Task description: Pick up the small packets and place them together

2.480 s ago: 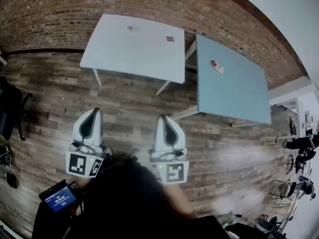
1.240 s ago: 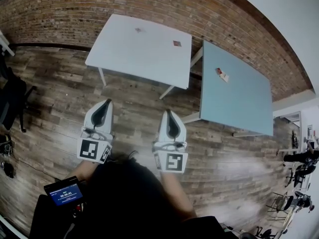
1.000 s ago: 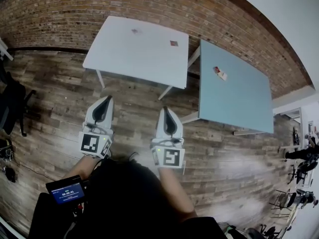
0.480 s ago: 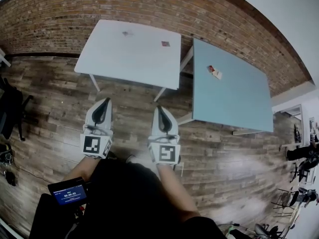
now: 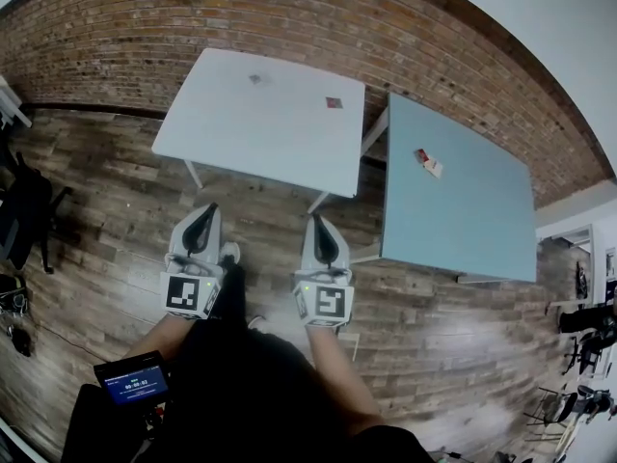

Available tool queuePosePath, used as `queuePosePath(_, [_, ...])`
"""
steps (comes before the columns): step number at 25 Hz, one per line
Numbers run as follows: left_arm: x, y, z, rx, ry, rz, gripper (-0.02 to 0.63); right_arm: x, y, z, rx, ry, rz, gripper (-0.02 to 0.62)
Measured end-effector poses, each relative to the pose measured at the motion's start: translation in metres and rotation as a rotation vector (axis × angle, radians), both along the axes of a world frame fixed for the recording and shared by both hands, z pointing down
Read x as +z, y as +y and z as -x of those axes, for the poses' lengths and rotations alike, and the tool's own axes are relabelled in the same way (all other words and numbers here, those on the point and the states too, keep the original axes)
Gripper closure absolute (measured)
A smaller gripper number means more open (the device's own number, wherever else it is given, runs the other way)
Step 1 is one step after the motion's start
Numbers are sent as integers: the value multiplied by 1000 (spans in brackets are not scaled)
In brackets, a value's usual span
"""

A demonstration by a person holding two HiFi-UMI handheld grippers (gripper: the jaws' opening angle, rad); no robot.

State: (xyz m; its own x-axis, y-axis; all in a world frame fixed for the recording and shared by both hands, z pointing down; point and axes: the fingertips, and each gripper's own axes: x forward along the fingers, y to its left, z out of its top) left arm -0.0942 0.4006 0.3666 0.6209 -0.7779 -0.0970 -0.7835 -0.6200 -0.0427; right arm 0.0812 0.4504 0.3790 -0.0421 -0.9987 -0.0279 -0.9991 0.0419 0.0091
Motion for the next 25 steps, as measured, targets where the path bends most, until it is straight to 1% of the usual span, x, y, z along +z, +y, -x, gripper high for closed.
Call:
queuePosePath(4, [10, -45, -5, 2, 2, 26, 606, 9, -45, -4, 0, -9, 11, 593])
queuePosePath(7, [9, -81, -10, 10, 6, 26, 606, 13, -84, -1, -3, -3, 15, 592])
queuePosePath(11, [15, -130, -17, 32, 3, 37, 606, 18, -133, -9, 22, 1, 51, 592])
queuePosePath(14, [15, -169, -23, 38, 35, 68, 606, 18, -170, -11, 31, 16, 67, 592])
queuePosePath(18, [7, -218, -31, 73, 67, 77, 606, 16, -221, -18, 58, 47, 73, 592])
queuePosePath(22, [7, -269, -24, 69, 89, 98, 606, 17, -265, -33, 97, 60, 93, 592])
queuePosePath(25, [14, -298, -19, 65, 85, 111, 606, 21, -292, -35, 117, 51, 103, 592])
